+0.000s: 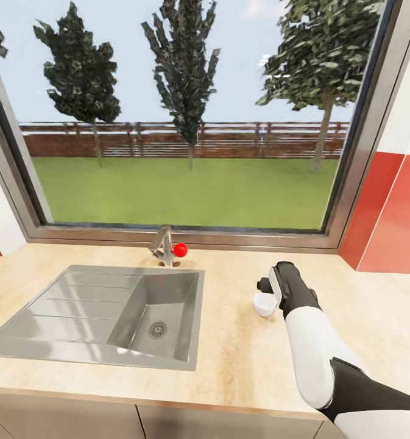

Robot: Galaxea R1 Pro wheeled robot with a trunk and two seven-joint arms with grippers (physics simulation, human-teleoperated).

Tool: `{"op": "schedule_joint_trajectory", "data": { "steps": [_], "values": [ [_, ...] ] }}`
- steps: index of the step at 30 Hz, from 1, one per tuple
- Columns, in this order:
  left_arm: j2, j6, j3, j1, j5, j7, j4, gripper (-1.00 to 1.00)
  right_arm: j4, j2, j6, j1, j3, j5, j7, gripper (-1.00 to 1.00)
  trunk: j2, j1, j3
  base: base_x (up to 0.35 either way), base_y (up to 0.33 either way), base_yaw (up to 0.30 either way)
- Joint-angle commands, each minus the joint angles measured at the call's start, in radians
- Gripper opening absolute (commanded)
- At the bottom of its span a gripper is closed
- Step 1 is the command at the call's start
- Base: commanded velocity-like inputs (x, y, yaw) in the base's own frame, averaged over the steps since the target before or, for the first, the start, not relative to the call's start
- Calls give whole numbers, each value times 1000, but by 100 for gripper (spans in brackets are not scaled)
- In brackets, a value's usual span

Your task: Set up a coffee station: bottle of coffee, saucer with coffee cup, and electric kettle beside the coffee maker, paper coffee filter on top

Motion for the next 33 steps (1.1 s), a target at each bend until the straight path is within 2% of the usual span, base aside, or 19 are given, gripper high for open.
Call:
{"op": "schedule_joint_trajectory", "data": {
  "steps": [1, 6, 13, 19, 33],
  "values": [
    [0, -3, -8, -1, 9, 2, 1, 100, -1, 1, 2, -1, -4, -2, -4, 100, -2, 1, -2, 5, 0, 0],
    [-1, -3, -8, -1, 9, 2, 1, 100, 15, 1, 1, 0, -13, -2, -4, 100, -2, 1, -2, 1, 0, 0],
    [-1, -3, -8, -1, 9, 2, 1, 100, 32, 1, -1, 0, -78, -2, -28, 100, -2, 1, -2, 0, 0, 0],
    [0, -3, -8, -1, 9, 2, 1, 100, 38, 1, -1, 0, -91, -3, -64, 100, -2, 1, -2, 15, 0, 0],
    [0, -3, -7, -1, 9, 2, 1, 100, 65, -6, -10, 0, -96, -2, -69, 100, -2, 1, -2, 47, 0, 0]
  ]
}}
